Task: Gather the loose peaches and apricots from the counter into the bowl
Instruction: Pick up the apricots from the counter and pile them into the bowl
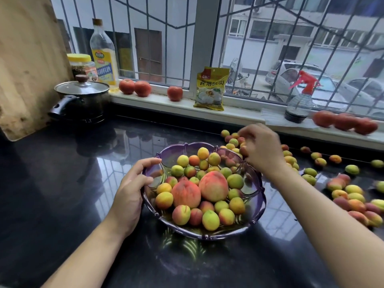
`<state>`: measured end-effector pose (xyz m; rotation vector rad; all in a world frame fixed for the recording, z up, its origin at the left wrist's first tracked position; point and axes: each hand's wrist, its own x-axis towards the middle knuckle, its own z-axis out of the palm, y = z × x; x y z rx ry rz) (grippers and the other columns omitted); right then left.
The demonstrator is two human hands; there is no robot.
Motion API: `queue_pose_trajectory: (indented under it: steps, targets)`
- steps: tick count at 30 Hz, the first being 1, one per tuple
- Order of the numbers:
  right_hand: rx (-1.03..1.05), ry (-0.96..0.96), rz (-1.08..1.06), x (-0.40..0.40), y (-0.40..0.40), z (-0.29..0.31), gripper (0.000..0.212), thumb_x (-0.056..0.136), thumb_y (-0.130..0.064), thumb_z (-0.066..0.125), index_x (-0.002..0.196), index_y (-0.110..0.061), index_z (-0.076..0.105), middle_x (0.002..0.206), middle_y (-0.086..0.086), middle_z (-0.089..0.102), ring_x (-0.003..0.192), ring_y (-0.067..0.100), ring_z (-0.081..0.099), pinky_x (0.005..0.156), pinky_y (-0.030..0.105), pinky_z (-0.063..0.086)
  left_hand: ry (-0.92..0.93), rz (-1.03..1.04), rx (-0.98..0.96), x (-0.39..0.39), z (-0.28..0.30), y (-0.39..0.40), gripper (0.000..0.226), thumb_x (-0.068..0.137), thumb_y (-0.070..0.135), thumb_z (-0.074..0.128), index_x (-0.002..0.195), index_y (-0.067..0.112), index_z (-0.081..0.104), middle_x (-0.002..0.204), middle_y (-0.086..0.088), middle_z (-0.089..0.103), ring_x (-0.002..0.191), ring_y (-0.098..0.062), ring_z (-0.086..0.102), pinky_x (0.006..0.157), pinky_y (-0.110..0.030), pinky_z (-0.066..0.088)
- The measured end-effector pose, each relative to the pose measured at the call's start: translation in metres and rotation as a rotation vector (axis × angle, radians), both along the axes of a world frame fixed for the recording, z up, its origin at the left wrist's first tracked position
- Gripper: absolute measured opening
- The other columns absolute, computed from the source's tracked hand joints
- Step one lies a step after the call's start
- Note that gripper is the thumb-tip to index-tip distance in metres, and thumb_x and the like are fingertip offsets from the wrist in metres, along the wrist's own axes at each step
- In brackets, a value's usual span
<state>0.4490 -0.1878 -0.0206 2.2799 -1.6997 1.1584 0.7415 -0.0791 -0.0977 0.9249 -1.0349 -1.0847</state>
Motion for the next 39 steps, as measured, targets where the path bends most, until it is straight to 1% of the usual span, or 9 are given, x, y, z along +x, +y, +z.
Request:
queue_pose_trajectory:
  steps: [5,11,14,20,26,28,32,36,39]
  targets:
    - [0.162,-0.081,-0.35,-0.06,-0.006,-0.027,0.03,0.09,-0.001,0.053,0.107,-0.011,0.075,0.114,0.013,0.069,0.107,0.034,0.061,0.091,0.038,0.046,0.084,0.051,0.046,-0.005,0.007,-0.002,0.05,0.092,0.022,0.053,0.14,0.034,0.06,0.128,-0.004,0.07,0.116,-0.02,0.071,0.091,-0.034,0.055]
    - [0.265,0.141,-0.177,-0.03,-0.027,-0.04,0.037,0.103,-0.026,0.054,0.137,-0.017,0.061,0.138,0.01,0.06,0.129,0.035,0.046,0.107,0.045,0.037,0.089,0.072,0.104,-0.007,0.01,-0.003,0.039,0.109,0.016,0.038,0.141,0.026,0.058,0.12,-0.007,0.077,0.108,-0.02,0.075,0.082,-0.028,0.062]
    - [0.345,0.259,-0.21,-0.019,-0.038,-0.048,0.042,0.103,-0.029,0.052,0.144,-0.021,0.054,0.139,0.011,0.06,0.131,0.038,0.044,0.11,0.049,0.035,0.077,0.09,0.125,-0.007,0.009,-0.003,0.038,0.11,0.015,0.037,0.139,0.019,0.06,0.121,-0.008,0.076,0.113,-0.024,0.073,0.096,-0.04,0.058]
    - [0.236,0.083,-0.21,-0.023,-0.045,-0.057,0.032,0.1,-0.019,0.059,0.13,-0.014,0.066,0.123,0.016,0.066,0.115,0.039,0.052,0.1,0.05,0.042,0.092,0.108,0.17,-0.005,0.007,-0.005,0.037,0.106,0.009,0.041,0.135,0.011,0.064,0.127,-0.013,0.073,0.122,-0.029,0.068,0.108,-0.048,0.048]
    - [0.193,-0.249,-0.064,-0.014,-0.032,-0.016,0.029,0.099,-0.02,0.062,0.128,-0.017,0.062,0.125,0.01,0.053,0.107,0.018,0.05,0.09,0.03,0.038,0.094,-0.088,0.444,0.018,0.028,-0.027,0.046,0.098,0.029,0.049,0.133,0.003,0.065,0.136,-0.028,0.063,0.122,-0.042,0.061,0.119,-0.057,0.037]
    - [0.211,-0.27,-0.003,-0.007,-0.025,0.002,0.028,0.095,-0.023,0.068,0.123,-0.021,0.063,0.121,0.006,0.059,0.106,0.018,0.055,0.086,0.032,0.045,0.012,-0.029,0.415,0.024,0.039,-0.046,0.04,0.101,0.032,0.048,0.127,0.009,0.067,0.128,-0.022,0.066,0.107,-0.035,0.063,0.113,-0.056,0.042]
    - [0.37,-0.298,0.225,0.019,0.004,0.031,0.026,0.094,-0.024,0.071,0.118,-0.029,0.067,0.108,-0.004,0.069,0.099,0.017,0.068,0.079,0.035,0.056,0.159,0.103,0.225,0.016,0.039,-0.083,0.036,0.106,0.024,0.042,0.129,0.007,0.064,0.124,-0.019,0.066,0.097,-0.032,0.069,0.103,-0.051,0.05]
    - [0.475,-0.174,0.411,0.045,0.033,0.043,0.032,0.095,-0.023,0.069,0.124,-0.033,0.065,0.109,-0.013,0.07,0.093,0.005,0.071,0.082,0.026,0.058,0.192,-0.054,0.185,0.017,0.016,-0.091,0.034,0.104,0.018,0.042,0.126,0.003,0.064,0.129,-0.026,0.064,0.1,-0.038,0.07,0.099,-0.053,0.052]
    - [0.522,-0.145,0.511,0.065,0.043,0.041,0.026,0.092,-0.025,0.071,0.116,-0.034,0.065,0.108,-0.011,0.07,0.097,0.006,0.07,0.086,0.031,0.058,0.247,-0.116,0.153,0.02,0.011,-0.089,0.038,0.099,0.022,0.045,0.125,0.003,0.067,0.128,-0.023,0.067,0.103,-0.037,0.07,0.102,-0.054,0.049]
